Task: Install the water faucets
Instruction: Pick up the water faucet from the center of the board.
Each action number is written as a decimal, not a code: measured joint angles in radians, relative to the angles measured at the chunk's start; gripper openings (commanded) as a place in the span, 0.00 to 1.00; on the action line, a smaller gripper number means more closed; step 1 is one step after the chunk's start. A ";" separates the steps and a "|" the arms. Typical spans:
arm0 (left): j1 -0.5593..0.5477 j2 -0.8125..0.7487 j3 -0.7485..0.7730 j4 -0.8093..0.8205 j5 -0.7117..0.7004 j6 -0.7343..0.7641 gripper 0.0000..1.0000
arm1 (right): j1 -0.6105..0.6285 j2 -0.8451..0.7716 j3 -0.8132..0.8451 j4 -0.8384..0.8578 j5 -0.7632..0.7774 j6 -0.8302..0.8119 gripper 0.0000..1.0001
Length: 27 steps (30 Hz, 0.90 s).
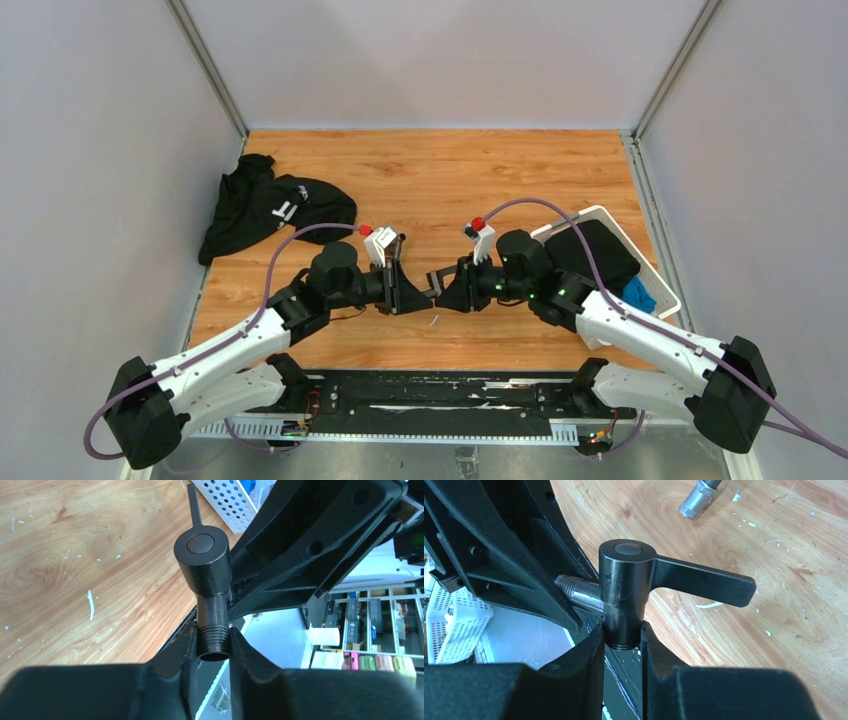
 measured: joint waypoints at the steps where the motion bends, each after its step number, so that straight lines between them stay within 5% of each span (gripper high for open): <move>1: -0.001 0.000 0.000 -0.003 -0.005 -0.001 0.08 | 0.000 0.001 0.000 0.000 0.003 -0.003 0.00; 4: -0.001 0.001 0.000 -0.005 -0.015 -0.006 0.00 | 0.000 0.000 0.000 -0.001 0.006 -0.007 0.01; 8: -0.002 0.000 0.000 -0.005 -0.015 0.000 0.00 | 0.000 -0.004 0.000 -0.006 0.004 -0.005 0.63; 11: -0.004 -0.022 -0.002 -0.019 -0.020 0.025 0.00 | -0.005 -0.031 0.000 -0.018 -0.030 0.010 0.82; 18: -0.003 -0.122 -0.011 0.004 0.015 0.078 0.00 | -0.087 -0.192 -0.109 0.187 -0.175 0.172 0.93; 27: -0.003 -0.154 -0.012 0.101 0.133 0.079 0.00 | -0.118 -0.273 -0.254 0.500 -0.224 0.403 0.96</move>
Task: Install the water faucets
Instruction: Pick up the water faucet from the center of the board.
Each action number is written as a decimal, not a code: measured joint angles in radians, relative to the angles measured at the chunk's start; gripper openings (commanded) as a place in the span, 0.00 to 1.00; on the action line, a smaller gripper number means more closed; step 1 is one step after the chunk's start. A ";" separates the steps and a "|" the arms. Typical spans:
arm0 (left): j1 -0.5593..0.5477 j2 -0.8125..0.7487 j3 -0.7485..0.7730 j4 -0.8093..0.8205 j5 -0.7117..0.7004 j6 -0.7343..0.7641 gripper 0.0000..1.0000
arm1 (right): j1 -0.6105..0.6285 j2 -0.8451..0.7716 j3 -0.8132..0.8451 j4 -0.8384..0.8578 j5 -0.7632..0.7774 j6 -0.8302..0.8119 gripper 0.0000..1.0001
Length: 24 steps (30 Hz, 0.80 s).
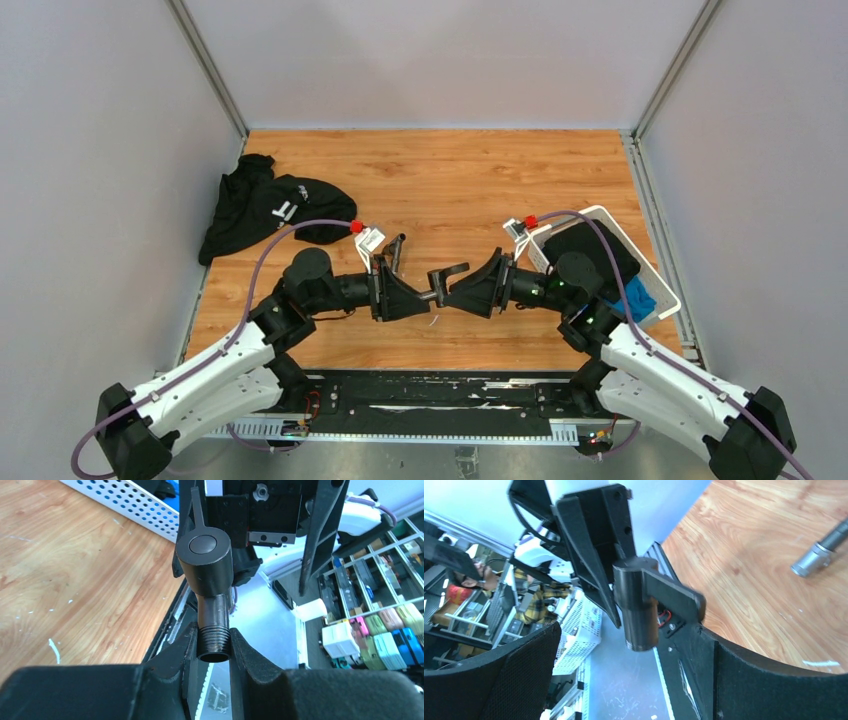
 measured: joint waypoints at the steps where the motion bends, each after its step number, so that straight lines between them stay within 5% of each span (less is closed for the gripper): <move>1: 0.000 0.001 0.000 0.008 0.014 0.000 0.00 | 0.000 0.002 -0.002 0.028 -0.006 0.010 0.96; 13: 0.000 0.032 0.036 0.021 0.120 0.008 0.00 | 0.000 0.192 -0.001 0.362 -0.170 0.136 0.71; 19: 0.000 0.030 0.043 0.026 0.142 0.008 0.00 | 0.008 0.201 0.009 0.366 -0.238 0.126 0.54; 24: 0.000 0.034 0.048 0.026 0.163 0.012 0.00 | 0.018 0.201 0.024 0.331 -0.264 0.106 0.53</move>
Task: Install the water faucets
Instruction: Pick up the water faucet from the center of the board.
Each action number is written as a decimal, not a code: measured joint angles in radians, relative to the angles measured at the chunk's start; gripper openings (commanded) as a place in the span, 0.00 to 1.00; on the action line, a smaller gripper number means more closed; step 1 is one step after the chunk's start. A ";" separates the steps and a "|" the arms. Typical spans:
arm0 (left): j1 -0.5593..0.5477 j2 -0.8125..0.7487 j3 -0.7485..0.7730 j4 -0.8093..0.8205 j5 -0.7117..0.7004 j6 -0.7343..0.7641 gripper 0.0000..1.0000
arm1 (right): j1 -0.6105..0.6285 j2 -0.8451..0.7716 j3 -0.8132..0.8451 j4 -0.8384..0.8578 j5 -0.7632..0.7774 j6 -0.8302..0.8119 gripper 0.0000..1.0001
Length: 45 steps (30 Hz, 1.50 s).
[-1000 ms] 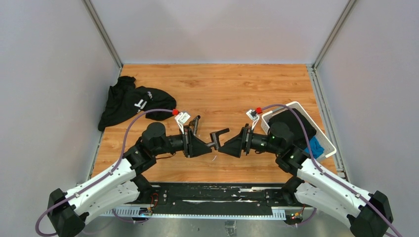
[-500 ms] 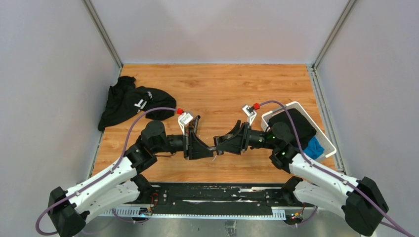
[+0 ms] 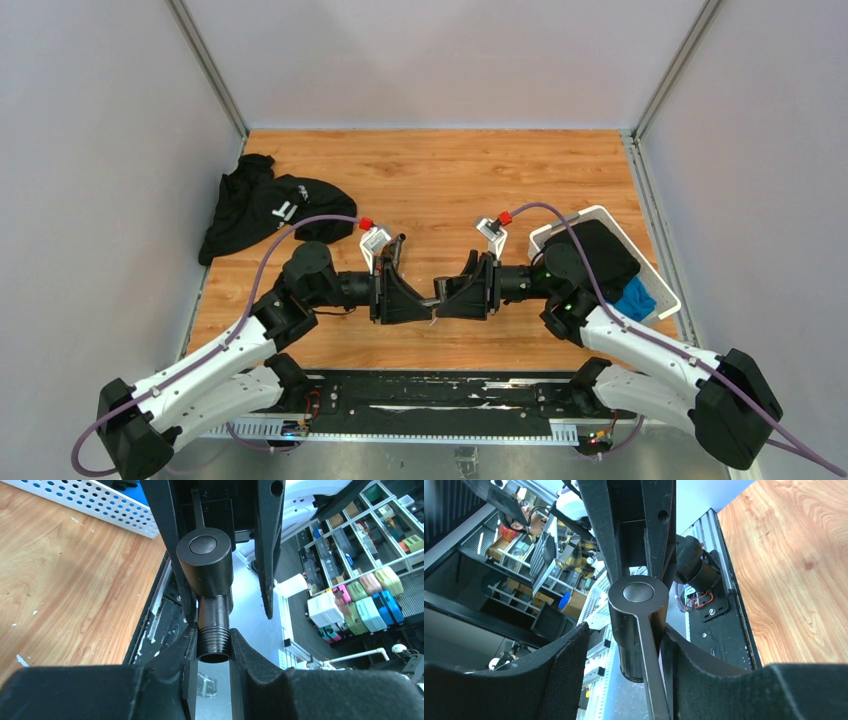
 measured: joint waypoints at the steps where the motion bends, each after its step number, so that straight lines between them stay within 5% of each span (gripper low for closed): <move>1: 0.000 0.001 0.002 0.000 0.002 0.002 0.00 | 0.005 0.003 0.005 -0.007 -0.002 -0.006 0.53; 14: 0.000 0.005 0.009 -0.008 0.019 0.002 0.00 | 0.030 0.031 0.034 -0.062 -0.009 -0.052 0.42; 17: 0.000 0.005 0.010 -0.008 0.023 0.002 0.00 | 0.030 0.031 0.035 -0.070 -0.006 -0.053 0.31; 21: 0.000 0.004 0.013 -0.006 0.027 0.006 0.00 | 0.030 0.036 0.039 -0.064 0.002 -0.044 0.00; 24: 0.000 0.002 0.013 -0.005 0.027 0.006 0.00 | 0.032 0.039 0.039 -0.054 0.010 -0.027 0.00; 25: 0.000 0.001 0.013 -0.003 0.027 0.006 0.02 | 0.032 0.039 0.039 -0.051 0.013 -0.024 0.00; 29: 0.000 -0.006 0.021 -0.013 0.022 0.018 0.70 | 0.035 0.031 0.029 -0.029 0.044 -0.013 0.00; 32: -0.002 -0.029 0.038 -0.030 0.031 0.034 0.95 | 0.038 0.014 0.017 -0.034 0.092 -0.015 0.00; 38: 0.000 -0.165 0.037 -0.010 0.007 0.029 0.93 | 0.040 -0.013 0.009 -0.039 0.129 -0.018 0.00; 45: 0.000 -0.120 0.039 -0.031 -0.034 0.030 0.93 | 0.040 -0.015 0.001 -0.047 0.168 -0.014 0.00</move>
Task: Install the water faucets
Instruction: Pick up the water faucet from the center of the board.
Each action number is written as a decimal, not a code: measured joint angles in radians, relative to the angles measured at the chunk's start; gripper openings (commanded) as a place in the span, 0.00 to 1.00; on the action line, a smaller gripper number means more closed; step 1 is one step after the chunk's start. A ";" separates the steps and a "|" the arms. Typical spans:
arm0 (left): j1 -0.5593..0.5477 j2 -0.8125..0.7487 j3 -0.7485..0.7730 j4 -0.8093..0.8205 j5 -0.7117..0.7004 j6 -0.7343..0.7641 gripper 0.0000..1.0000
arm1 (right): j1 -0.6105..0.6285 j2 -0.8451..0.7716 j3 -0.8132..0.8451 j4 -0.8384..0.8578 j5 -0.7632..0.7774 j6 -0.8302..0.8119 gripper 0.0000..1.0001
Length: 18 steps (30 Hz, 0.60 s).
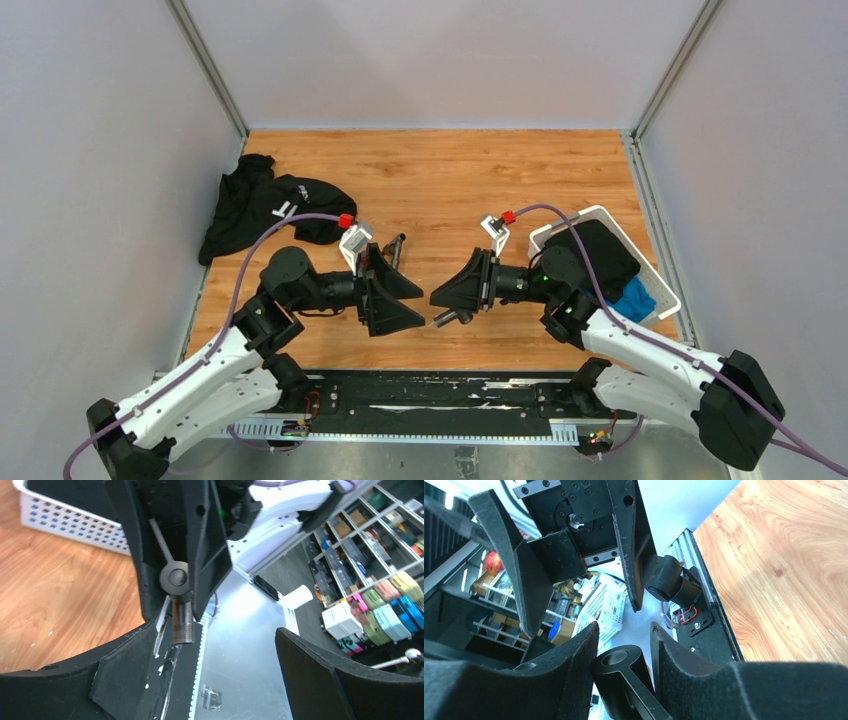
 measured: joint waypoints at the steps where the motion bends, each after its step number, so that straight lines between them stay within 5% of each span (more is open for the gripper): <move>1: 0.000 0.010 0.000 -0.015 -0.015 0.003 0.94 | 0.000 0.000 -0.001 -0.014 0.007 0.000 0.00; 9: 0.001 0.019 -0.039 -0.052 -0.098 0.002 1.00 | 0.000 -0.011 -0.010 -0.232 0.172 0.010 0.00; 18: 0.003 0.120 -0.278 0.205 -0.162 -0.129 0.94 | 0.000 -0.006 -0.027 -0.219 0.310 0.116 0.00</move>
